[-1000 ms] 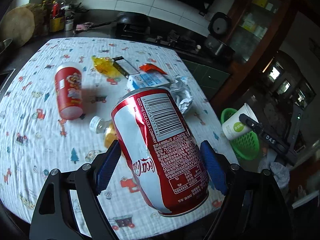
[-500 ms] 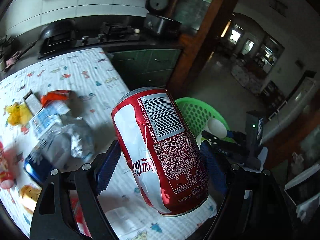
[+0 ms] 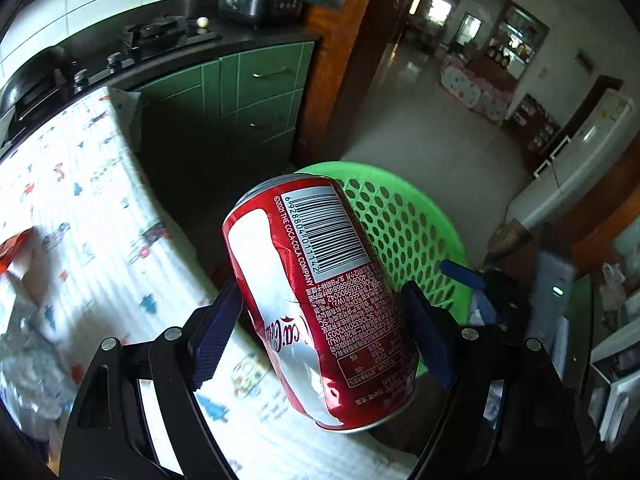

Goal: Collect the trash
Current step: 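Drop the paper cup into the green basket with the right tool while the left tool drops the can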

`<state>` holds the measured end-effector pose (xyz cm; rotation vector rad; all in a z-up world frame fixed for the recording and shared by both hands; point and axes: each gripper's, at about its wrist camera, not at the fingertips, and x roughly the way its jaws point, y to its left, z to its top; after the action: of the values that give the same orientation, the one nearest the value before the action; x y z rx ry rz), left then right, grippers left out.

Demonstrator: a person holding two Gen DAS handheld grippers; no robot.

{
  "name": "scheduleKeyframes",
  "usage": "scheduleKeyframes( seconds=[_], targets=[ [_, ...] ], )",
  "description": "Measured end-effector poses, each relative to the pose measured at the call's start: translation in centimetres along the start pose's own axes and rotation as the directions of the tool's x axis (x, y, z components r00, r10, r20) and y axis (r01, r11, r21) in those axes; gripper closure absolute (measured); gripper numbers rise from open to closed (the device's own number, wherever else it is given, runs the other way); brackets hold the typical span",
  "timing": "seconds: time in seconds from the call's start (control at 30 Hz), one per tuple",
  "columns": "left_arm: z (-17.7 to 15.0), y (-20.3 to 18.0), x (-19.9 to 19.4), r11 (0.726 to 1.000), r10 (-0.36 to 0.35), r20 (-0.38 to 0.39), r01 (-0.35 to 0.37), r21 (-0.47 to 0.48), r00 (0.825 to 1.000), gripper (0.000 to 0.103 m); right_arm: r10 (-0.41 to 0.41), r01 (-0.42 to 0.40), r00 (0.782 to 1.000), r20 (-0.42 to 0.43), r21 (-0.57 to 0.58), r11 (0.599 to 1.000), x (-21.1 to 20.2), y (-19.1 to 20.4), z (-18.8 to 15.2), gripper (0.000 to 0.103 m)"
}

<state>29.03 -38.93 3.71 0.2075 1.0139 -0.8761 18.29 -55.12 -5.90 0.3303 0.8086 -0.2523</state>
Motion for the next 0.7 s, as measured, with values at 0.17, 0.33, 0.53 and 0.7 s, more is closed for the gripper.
scheduleKeyframes(
  seconds=[0.17, 0.33, 0.53, 0.7],
  targets=[
    [0.8, -1.0, 2.2, 1.0, -0.001, -0.033, 0.002, 0.031, 0.999, 0.023, 0.004, -0.004, 0.999, 0.045, 0.002, 1.0, -1.7, -0.1, -0.5, 0.019],
    [1.5, -2.6, 4.9, 0.997, 0.024, -0.07, -0.019, 0.072, 0.997, 0.023, 0.016, -0.016, 0.997, 0.078, 0.011, 1.0, -3.4, -0.5, -1.2, 0.018],
    [1.1, -3.3, 7.2, 0.996, 0.037, -0.121, -0.027, 0.083, 0.992, 0.022, 0.018, -0.019, 0.996, 0.09, 0.014, 1.0, -5.0, -1.2, -2.2, 0.018],
    [0.4, -3.6, 7.4, 0.996, 0.046, -0.127, -0.036, 0.08, 0.991, 0.017, 0.024, -0.027, 0.995, 0.092, 0.038, 0.999, -5.8, -1.6, -3.1, 0.018]
  ],
)
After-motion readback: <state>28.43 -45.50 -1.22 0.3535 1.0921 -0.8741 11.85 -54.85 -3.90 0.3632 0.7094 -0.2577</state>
